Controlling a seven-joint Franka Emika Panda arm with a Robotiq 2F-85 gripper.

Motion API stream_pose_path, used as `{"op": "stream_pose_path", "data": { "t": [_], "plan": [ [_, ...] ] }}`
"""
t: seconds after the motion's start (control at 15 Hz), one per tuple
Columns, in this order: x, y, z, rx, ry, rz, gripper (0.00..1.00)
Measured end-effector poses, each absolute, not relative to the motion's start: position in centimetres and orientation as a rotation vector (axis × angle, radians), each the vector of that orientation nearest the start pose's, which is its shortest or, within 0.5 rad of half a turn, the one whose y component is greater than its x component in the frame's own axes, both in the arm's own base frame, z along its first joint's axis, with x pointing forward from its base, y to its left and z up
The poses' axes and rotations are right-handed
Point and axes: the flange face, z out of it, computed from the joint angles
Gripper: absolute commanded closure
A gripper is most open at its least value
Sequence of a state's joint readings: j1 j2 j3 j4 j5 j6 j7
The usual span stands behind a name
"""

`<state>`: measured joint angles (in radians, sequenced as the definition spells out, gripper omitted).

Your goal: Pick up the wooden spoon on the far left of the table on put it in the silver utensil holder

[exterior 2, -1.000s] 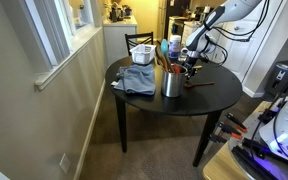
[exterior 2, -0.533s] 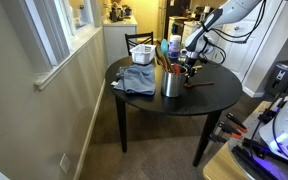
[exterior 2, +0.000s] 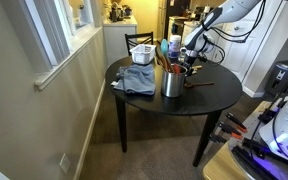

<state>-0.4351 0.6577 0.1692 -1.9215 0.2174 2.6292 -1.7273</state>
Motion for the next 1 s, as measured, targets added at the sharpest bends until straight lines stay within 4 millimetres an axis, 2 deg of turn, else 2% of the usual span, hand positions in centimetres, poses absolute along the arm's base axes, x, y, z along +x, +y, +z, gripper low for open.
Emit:
{"op": "stream_pose_path", "data": {
  "t": [0.13,0.47,0.67,1.0],
  "plan": [
    [60.4,-17.3,15.5,-2.487,-1.772,-0.32,0.92],
    [60.6,-16.8,15.7,-2.472,-1.813,-0.305,0.89],
    [60.1,-15.4,16.3,-2.431,-1.894,-0.262,0.89],
    [58.6,-13.1,19.5,-2.393,-1.989,-0.24,0.89]
  ]
}}
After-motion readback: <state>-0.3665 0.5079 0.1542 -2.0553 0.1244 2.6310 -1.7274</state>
